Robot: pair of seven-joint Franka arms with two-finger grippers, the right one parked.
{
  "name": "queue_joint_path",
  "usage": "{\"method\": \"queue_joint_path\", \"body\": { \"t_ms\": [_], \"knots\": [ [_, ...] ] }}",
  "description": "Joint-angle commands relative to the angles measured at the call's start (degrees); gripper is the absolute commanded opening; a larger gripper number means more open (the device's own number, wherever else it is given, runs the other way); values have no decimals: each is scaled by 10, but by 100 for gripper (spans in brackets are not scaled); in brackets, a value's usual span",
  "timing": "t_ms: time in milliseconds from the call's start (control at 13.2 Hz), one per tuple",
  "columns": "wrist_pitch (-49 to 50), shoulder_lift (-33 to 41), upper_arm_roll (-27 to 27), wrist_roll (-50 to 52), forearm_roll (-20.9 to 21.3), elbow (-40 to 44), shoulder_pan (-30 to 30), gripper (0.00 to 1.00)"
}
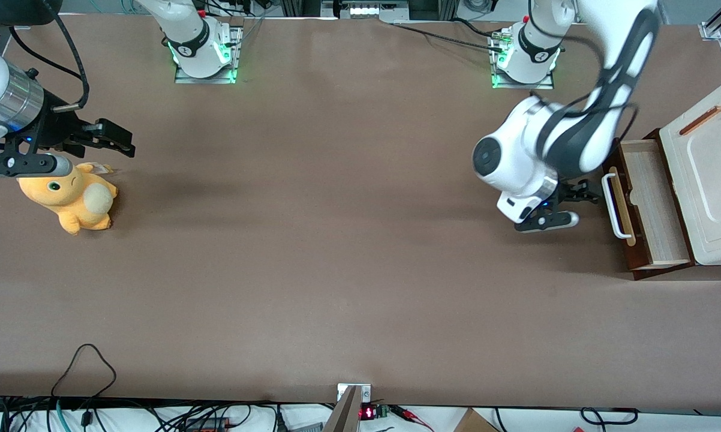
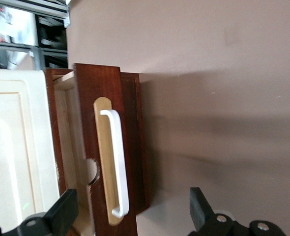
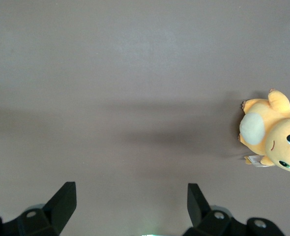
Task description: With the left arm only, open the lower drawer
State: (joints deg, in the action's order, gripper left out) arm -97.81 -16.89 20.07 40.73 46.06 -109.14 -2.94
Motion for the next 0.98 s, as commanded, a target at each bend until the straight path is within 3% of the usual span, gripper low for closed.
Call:
{"method": "queue_joint_path", "body": {
  "t_ms": [0,151,226,377,528,679,906],
  "knots": [
    [-4,54,-4,-43,-131,33,19,100],
    [-1,97,-9,-78,-187,42,31,100],
    [-1,117,-13,-105,-240,52,43,100],
    [-2,153,-66,-195,-342,66,49,100],
    [0,164,-113,-271,-409,86,49,100],
    [4,175,-139,-319,-446,102,49,100],
    [36,179,-147,-328,-452,132,49,100]
  ]
}}
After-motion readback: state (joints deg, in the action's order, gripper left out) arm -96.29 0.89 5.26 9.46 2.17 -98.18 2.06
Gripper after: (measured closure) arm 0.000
